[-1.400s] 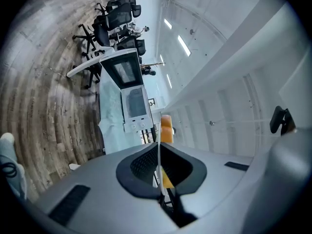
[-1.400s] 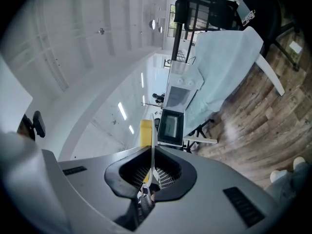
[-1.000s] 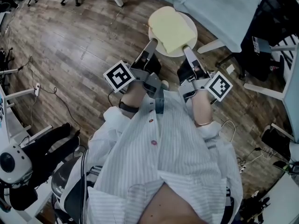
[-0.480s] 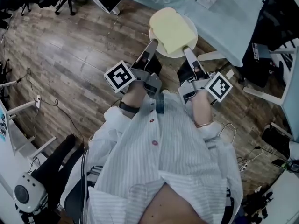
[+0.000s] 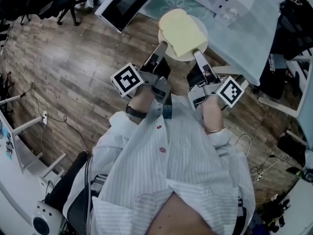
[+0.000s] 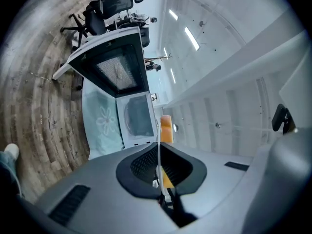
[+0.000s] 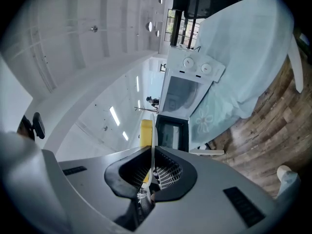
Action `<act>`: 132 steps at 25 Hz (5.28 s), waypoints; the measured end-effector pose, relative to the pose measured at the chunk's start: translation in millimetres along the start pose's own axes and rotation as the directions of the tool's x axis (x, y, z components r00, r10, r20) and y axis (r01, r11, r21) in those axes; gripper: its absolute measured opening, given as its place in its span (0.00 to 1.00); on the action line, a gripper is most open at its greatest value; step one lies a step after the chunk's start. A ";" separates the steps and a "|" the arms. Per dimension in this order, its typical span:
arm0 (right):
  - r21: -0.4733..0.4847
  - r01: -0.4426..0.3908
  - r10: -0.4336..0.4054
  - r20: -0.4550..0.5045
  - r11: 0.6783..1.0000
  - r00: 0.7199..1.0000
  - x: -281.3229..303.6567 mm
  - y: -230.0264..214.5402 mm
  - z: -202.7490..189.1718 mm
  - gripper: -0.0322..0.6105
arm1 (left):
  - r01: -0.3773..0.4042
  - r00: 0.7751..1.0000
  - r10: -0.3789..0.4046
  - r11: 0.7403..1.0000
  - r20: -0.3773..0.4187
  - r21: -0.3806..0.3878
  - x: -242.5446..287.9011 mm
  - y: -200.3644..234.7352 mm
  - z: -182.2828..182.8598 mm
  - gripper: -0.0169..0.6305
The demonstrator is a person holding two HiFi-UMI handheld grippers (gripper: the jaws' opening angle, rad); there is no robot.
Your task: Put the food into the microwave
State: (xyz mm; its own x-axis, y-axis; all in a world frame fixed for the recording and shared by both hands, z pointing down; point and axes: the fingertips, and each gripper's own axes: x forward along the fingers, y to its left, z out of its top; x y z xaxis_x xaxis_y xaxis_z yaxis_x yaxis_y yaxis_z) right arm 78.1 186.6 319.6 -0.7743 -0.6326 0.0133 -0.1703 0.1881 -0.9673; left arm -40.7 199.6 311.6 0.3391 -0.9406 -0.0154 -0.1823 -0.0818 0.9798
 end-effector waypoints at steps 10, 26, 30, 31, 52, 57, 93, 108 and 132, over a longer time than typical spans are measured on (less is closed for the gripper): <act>0.015 0.042 -0.042 0.050 0.999 0.998 49.4 -14.3 4.9 0.11 | -0.015 0.998 0.015 1.000 -0.068 -0.009 29.9 21.4 43.4 0.05; 0.061 0.095 -0.098 0.056 0.994 0.994 100.3 -49.9 61.6 0.11 | -0.055 0.995 0.050 0.997 -0.092 -0.051 110.3 51.8 64.7 0.05; 0.063 0.096 -0.100 0.062 0.993 0.993 113.2 -54.0 86.7 0.11 | -0.057 0.994 0.052 0.997 -0.097 -0.052 138.3 50.7 69.6 0.05; 0.061 0.096 -0.100 0.061 0.994 0.993 116.3 -54.8 92.8 0.11 | -0.057 0.994 0.052 0.997 -0.096 -0.052 144.7 50.3 70.8 0.05; 0.066 0.112 -0.111 -0.012 0.991 0.994 158.5 -67.4 146.2 0.11 | -0.072 0.996 0.069 0.996 -0.057 -0.051 205.6 52.0 90.0 0.05; 0.069 0.135 -0.135 -0.003 0.988 0.991 161.1 -70.4 146.9 0.11 | -0.082 0.993 0.075 0.994 -0.089 -0.072 210.5 55.0 91.3 0.05; 0.179 0.250 -0.268 0.079 0.951 0.960 176.6 -167.7 152.4 0.11 | -0.165 0.962 0.147 0.984 -0.230 -0.062 258.5 147.4 83.1 0.05; 0.179 0.291 -0.314 0.118 0.940 0.942 188.4 -211.2 164.7 0.11 | -0.177 0.959 0.164 0.984 -0.232 -0.033 283.9 186.0 84.3 0.05; 0.162 0.324 -0.357 0.263 0.932 0.896 209.4 -236.6 202.7 0.12 | -0.161 0.967 0.153 0.987 -0.204 -0.020 330.3 206.2 87.5 0.05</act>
State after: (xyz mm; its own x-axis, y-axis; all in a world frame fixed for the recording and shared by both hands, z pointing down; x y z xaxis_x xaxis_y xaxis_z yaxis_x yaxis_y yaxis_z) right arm 79.8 -142.7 499.9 -0.4732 -0.8316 0.2907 -0.3107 -0.1513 -0.9384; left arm -47.0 -156.8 491.1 0.4883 -0.8548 0.1759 -0.2155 0.0772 0.9735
